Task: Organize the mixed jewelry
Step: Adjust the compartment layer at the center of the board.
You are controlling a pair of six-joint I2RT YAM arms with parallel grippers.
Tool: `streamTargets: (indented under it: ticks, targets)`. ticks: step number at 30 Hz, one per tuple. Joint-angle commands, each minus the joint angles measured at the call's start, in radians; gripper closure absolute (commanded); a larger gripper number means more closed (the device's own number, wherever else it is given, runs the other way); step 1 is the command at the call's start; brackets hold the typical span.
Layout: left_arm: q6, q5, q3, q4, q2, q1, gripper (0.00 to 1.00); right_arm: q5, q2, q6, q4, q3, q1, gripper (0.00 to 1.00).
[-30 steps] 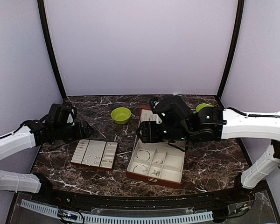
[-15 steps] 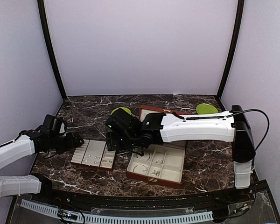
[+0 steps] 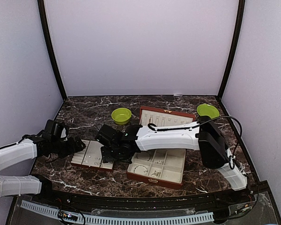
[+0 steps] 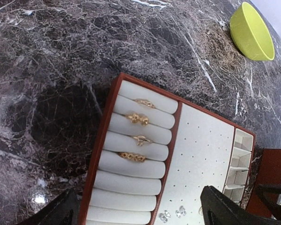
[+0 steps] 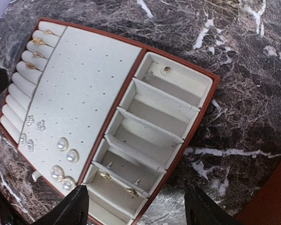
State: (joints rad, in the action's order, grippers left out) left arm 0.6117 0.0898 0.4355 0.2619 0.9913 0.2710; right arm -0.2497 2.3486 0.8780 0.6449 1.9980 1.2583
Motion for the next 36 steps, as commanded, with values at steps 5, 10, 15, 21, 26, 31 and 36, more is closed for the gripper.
streamTargets:
  ticks: [5,10,15,21,26,31,36]
  targets:
    - [-0.033,-0.018,-0.031,-0.011,0.025,-0.007,0.07,0.015,0.069,0.005,0.041,0.074,-0.037,0.29]
    - [-0.034,0.001,-0.03,-0.028,0.047,-0.007,0.07,0.046,0.09,-0.007,0.002,0.071,-0.051,0.31]
    - [-0.051,0.062,-0.032,-0.054,0.063,-0.007,0.09,0.062,0.094,-0.039,-0.036,0.07,-0.068,0.34]
    - [-0.036,0.171,-0.044,-0.073,0.067,-0.007,0.12,0.088,0.081,-0.092,-0.109,0.047,-0.096,0.37]
    - [-0.003,0.251,-0.067,-0.058,0.035,-0.007,0.13,0.112,0.094,-0.144,-0.155,0.067,-0.117,0.39]
    - [0.041,0.324,-0.084,-0.037,-0.014,-0.007,0.13,0.133,0.124,-0.202,-0.175,0.106,-0.14,0.38]
    - [0.072,0.326,-0.077,0.03,-0.049,-0.006,0.1,0.091,0.129,-0.257,-0.118,0.157,-0.152,0.35]
